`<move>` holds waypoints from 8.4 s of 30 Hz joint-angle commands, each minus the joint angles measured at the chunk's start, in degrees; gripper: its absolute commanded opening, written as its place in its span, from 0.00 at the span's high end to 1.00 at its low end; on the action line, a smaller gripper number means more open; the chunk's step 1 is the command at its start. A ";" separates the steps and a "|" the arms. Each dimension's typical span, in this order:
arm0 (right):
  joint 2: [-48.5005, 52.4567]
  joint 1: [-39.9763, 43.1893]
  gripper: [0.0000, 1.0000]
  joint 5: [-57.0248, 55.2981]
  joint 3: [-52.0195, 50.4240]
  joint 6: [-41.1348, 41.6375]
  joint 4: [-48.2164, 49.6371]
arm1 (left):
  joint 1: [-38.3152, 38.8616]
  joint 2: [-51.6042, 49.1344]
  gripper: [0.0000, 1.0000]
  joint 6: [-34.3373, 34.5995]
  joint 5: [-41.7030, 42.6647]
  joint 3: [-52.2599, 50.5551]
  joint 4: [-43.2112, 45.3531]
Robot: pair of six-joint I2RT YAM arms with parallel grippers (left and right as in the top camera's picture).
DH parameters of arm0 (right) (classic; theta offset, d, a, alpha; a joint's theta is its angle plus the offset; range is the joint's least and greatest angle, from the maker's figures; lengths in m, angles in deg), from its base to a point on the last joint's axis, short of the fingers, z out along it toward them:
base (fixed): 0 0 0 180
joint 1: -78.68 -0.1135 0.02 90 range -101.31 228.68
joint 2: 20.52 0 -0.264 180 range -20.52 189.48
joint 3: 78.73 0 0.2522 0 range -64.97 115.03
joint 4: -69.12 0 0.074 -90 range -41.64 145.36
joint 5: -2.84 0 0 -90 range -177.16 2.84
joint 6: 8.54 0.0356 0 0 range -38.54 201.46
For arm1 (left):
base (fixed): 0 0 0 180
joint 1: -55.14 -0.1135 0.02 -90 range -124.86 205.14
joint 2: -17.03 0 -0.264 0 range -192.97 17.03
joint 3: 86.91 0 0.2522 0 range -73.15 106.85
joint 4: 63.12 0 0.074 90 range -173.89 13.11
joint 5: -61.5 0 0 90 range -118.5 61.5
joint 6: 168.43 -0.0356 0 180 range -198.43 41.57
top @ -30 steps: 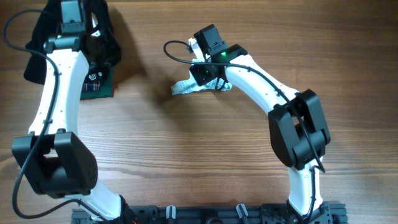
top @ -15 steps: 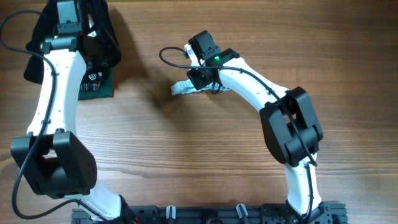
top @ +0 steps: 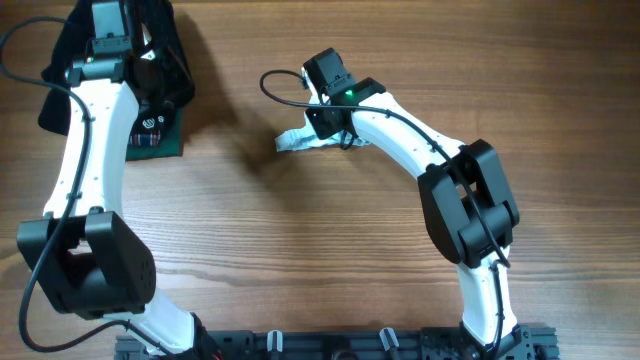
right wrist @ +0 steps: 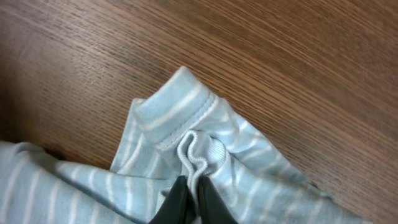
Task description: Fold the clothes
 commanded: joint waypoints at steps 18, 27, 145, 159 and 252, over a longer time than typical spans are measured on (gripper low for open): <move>-13.20 17.84 0.96 0.17 0.94 11.91 -14.56 | -0.24 -0.46 0.53 -0.46 -0.55 -0.26 -0.70; -13.20 22.27 0.96 1.03 0.90 15.85 -21.27 | 0.74 -0.46 0.54 -0.48 -0.55 -0.26 -0.68; -8.59 8.85 0.18 -0.72 4.74 -9.88 -22.21 | -7.17 1.84 0.59 -1.70 11.19 -0.24 0.11; -5.18 -0.70 0.23 -2.49 4.72 -20.70 -16.35 | -14.08 1.88 0.58 -3.06 14.78 -0.26 -3.04; 2.10 3.28 0.96 4.07 21.97 -4.35 -25.62 | -14.08 1.77 0.57 -3.48 12.55 -0.26 -2.58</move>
